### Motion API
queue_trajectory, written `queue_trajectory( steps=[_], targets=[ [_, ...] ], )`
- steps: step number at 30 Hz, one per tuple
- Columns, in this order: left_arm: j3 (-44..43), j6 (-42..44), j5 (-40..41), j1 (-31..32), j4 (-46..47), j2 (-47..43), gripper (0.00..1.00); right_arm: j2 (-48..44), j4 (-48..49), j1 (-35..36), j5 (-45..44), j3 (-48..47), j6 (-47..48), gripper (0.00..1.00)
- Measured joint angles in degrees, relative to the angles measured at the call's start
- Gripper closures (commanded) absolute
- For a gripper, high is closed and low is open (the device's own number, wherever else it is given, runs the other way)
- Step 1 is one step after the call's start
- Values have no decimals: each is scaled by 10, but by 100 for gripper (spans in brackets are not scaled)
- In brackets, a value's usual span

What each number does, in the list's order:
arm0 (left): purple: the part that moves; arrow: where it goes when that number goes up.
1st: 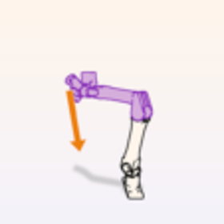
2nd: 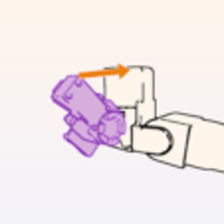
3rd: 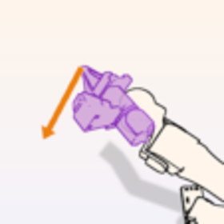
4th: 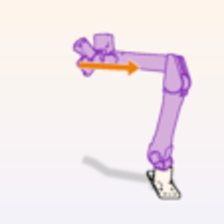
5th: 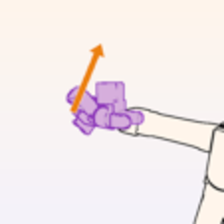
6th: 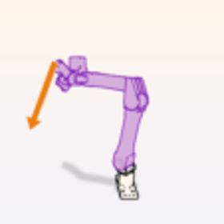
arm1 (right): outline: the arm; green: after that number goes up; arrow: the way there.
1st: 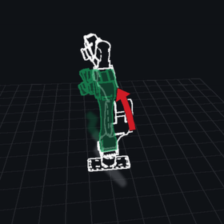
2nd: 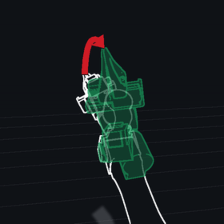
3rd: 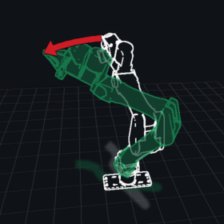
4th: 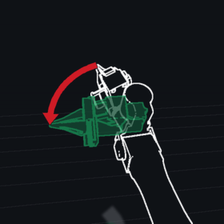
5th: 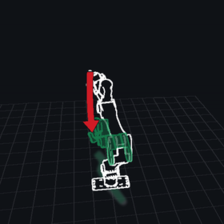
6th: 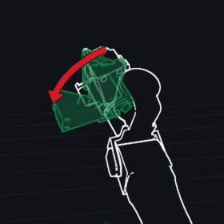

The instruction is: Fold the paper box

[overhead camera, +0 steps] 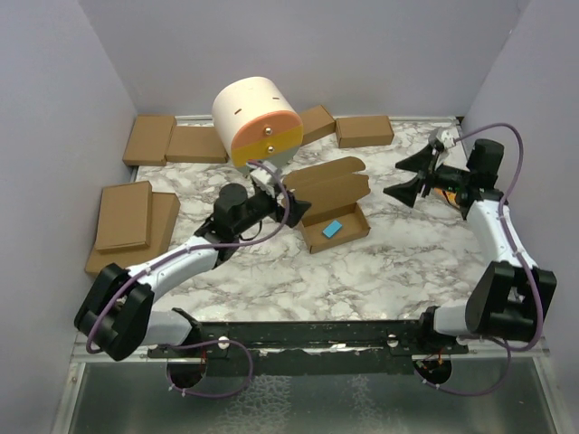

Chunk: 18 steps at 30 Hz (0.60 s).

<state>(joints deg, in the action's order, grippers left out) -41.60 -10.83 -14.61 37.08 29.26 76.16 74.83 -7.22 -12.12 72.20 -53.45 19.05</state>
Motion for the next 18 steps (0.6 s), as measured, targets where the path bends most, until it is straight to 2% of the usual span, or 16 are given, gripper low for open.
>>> queue_trajectory(
  steps=[6, 9, 14, 18],
  targets=[
    [84, -153, -29, -106, 64, -39, 6, 149, -39, 0, 47, -144, -19, 2],
    [106, -201, -50, -140, 75, -39, 7, 193, -73, 3, 36, -170, -11, 4],
    [125, -246, -92, -178, 87, -28, 9, 252, -145, 20, 2, -221, 31, 10],
    [115, -261, -121, -184, 93, 8, 13, 303, -194, 38, -23, -270, 68, 12]
  ],
)
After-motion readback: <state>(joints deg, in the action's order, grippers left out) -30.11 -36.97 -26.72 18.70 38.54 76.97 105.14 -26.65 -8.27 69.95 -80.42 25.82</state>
